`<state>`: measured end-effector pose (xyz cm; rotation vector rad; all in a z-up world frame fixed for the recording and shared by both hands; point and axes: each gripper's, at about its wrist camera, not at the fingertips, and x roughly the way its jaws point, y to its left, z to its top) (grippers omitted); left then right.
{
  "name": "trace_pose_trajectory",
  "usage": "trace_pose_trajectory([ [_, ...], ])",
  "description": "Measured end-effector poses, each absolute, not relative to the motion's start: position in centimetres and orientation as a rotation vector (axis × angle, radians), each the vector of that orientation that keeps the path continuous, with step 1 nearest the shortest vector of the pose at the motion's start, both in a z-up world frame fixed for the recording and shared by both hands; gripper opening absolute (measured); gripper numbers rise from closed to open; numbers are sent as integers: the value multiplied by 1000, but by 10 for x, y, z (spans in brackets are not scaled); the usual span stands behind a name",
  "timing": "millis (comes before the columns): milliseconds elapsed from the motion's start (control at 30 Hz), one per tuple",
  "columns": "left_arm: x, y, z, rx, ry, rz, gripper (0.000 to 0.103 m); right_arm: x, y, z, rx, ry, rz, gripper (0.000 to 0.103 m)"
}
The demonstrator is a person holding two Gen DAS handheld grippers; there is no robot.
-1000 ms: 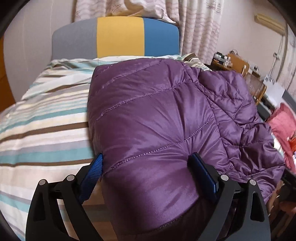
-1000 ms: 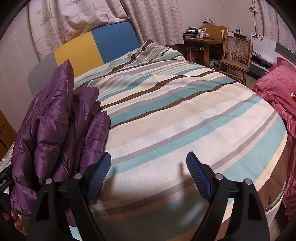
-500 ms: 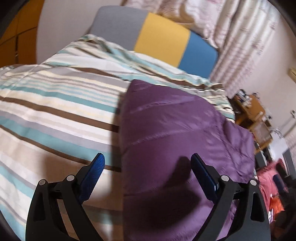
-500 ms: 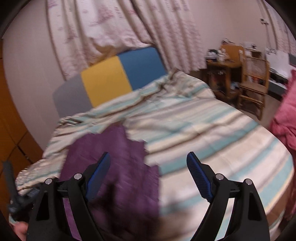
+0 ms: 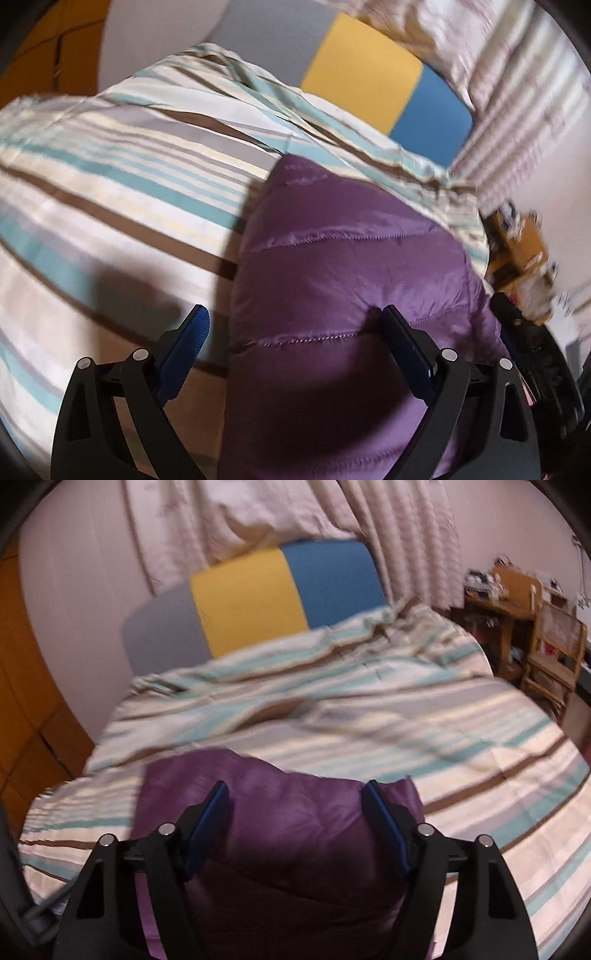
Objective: Fold large clothes
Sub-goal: 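Grasp the purple jacket bundle with the right gripper while the left gripper grasps it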
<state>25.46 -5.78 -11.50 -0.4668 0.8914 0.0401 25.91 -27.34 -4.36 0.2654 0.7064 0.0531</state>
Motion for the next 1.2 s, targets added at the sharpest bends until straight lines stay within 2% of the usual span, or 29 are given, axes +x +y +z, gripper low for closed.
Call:
trace_pose_trajectory([
  [267, 259, -87, -132, -407, 891, -11, 100, 252, -318, -107, 382, 739, 24, 74],
  [433, 262, -93, -143, -354, 869, -3, 100, 253, -317, -115, 374, 755, 3, 74],
  [700, 267, -82, -162, -428, 857, -7, 100, 285, -303, -136, 283, 878, 3, 79],
  [933, 267, -96, -134, -322, 910, 36, 100, 278, -308, -137, 304, 839, -4, 79],
  [1067, 287, -108, -106, -144, 826, 106, 100, 275, -309, -135, 325, 825, -5, 79],
  [1200, 327, -103, -121, -90, 907, 180, 100, 274, -310, -134, 335, 816, -11, 79],
])
